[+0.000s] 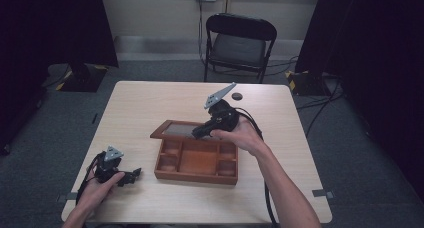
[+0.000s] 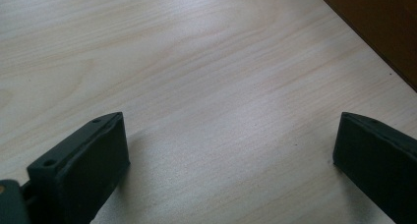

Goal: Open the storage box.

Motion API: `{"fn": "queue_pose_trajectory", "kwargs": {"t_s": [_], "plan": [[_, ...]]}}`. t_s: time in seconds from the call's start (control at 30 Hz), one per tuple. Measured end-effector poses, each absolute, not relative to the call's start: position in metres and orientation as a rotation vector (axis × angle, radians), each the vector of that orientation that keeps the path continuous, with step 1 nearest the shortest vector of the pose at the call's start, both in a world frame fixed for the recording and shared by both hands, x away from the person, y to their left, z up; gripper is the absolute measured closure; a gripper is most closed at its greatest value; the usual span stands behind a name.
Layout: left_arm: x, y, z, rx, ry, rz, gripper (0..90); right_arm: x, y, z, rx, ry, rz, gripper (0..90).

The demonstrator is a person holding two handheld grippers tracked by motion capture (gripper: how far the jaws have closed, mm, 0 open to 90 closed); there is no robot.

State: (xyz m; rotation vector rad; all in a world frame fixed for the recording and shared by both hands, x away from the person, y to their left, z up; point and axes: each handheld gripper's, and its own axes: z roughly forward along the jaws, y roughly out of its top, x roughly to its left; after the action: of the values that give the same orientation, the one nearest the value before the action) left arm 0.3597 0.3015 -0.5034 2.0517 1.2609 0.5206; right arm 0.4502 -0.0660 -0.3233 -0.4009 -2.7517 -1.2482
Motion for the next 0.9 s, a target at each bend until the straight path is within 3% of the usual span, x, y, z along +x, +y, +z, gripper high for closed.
{"fn": "queue_pose_trajectory", "kwargs": {"t_s": [0.9], "plan": [[0.360,0.302,-0.503,2.051,1.261,0.520,0.0,0.465,-0.066,-0.308,-0.410,-2.760,-1.242,84.1]]}}
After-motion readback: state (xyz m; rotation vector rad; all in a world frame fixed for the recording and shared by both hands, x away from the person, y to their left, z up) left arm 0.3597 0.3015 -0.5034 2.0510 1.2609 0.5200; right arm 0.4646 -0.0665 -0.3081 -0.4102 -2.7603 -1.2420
